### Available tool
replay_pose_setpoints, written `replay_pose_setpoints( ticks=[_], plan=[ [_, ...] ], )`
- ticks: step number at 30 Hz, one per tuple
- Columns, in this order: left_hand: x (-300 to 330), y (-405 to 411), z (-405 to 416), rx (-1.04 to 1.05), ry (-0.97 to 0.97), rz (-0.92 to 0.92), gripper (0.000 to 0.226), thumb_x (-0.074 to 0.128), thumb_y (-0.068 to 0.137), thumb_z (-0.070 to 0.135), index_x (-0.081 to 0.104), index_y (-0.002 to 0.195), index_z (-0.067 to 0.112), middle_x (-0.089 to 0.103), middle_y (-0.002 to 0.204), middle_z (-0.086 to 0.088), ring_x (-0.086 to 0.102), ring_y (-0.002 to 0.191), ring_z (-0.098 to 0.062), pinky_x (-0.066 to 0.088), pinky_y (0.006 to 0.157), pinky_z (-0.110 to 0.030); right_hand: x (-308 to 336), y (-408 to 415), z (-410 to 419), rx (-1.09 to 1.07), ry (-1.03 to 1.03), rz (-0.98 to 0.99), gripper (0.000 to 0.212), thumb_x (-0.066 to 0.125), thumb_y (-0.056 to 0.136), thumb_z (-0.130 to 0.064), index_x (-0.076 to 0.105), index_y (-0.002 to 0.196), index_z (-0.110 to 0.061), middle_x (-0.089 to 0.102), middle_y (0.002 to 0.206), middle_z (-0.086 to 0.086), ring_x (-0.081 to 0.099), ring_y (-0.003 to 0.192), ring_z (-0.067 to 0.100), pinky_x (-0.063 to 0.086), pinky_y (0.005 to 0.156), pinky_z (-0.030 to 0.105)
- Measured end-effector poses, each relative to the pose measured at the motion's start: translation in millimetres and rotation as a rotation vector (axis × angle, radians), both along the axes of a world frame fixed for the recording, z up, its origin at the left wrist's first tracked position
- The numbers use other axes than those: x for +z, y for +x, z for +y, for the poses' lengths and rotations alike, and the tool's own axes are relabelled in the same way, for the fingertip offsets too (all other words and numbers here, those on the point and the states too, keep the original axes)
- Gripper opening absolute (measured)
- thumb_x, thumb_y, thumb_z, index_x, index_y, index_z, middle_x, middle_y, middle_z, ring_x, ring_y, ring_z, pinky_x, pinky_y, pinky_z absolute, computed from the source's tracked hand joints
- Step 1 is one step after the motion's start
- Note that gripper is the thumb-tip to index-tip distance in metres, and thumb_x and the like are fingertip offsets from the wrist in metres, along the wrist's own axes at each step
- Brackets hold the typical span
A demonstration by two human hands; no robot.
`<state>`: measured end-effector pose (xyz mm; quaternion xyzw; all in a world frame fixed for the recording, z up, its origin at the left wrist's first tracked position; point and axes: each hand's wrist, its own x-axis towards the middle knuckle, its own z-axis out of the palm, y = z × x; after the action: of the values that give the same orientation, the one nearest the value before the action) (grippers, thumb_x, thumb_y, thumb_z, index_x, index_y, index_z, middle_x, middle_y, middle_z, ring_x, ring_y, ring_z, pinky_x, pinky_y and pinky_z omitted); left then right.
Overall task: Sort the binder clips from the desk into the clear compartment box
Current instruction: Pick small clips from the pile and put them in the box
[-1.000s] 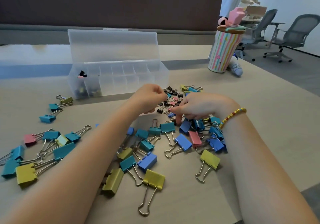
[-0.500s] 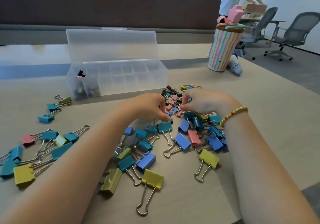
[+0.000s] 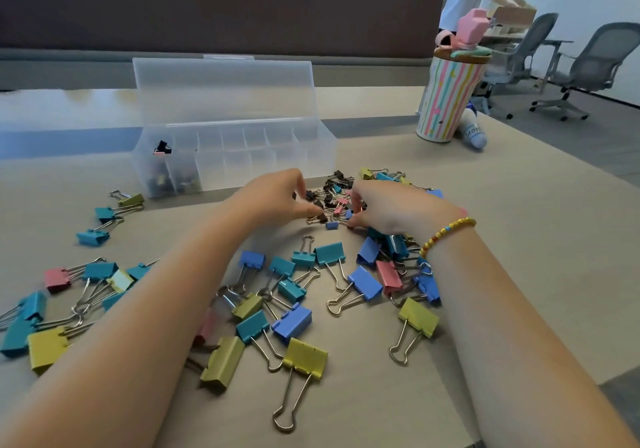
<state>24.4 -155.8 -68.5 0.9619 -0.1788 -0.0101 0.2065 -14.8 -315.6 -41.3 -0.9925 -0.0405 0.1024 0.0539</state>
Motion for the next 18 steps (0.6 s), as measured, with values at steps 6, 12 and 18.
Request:
replay_pose_setpoints(
  ticks=[6,12,18],
  plan=[
    [2.6,1.8,11.5,-0.056,0.116,0.15,0.059,0.061,0.081,0.048,0.045,0.129,0.016,0.048,0.135,-0.002,0.047,0.118,-0.019,0.035,0.089,-0.025,-7.8,7.4,7.7,0.002,0.058,-0.119,0.041,0.052,0.094,-0.035,0.039,0.129,-0.018,0.059,0.118,0.008,0.056,0.097,0.023,0.046,0.075,0.034],
    [-2.2,2.9,7.5,-0.043,0.145,0.136,0.083,0.062,0.08,0.052,0.024,0.145,0.017,0.039,0.146,-0.005,0.043,0.127,-0.024,0.036,0.1,-0.033,-6.0,3.9,11.6,0.08,0.049,-0.029,0.059,0.054,0.092,-0.038,0.031,0.144,-0.02,0.042,0.144,0.005,0.043,0.128,0.024,0.04,0.098,0.035],
    [0.6,-2.6,5.0,-0.09,0.144,0.108,0.063,0.058,0.086,0.046,0.034,0.14,0.024,0.048,0.137,-0.003,0.048,0.119,-0.02,0.035,0.087,-0.026,-8.1,7.1,16.7,0.108,-0.019,-0.052,0.051,0.05,0.095,-0.037,0.037,0.142,-0.023,0.046,0.141,0.003,0.044,0.127,0.023,0.041,0.096,0.034]
  ],
)
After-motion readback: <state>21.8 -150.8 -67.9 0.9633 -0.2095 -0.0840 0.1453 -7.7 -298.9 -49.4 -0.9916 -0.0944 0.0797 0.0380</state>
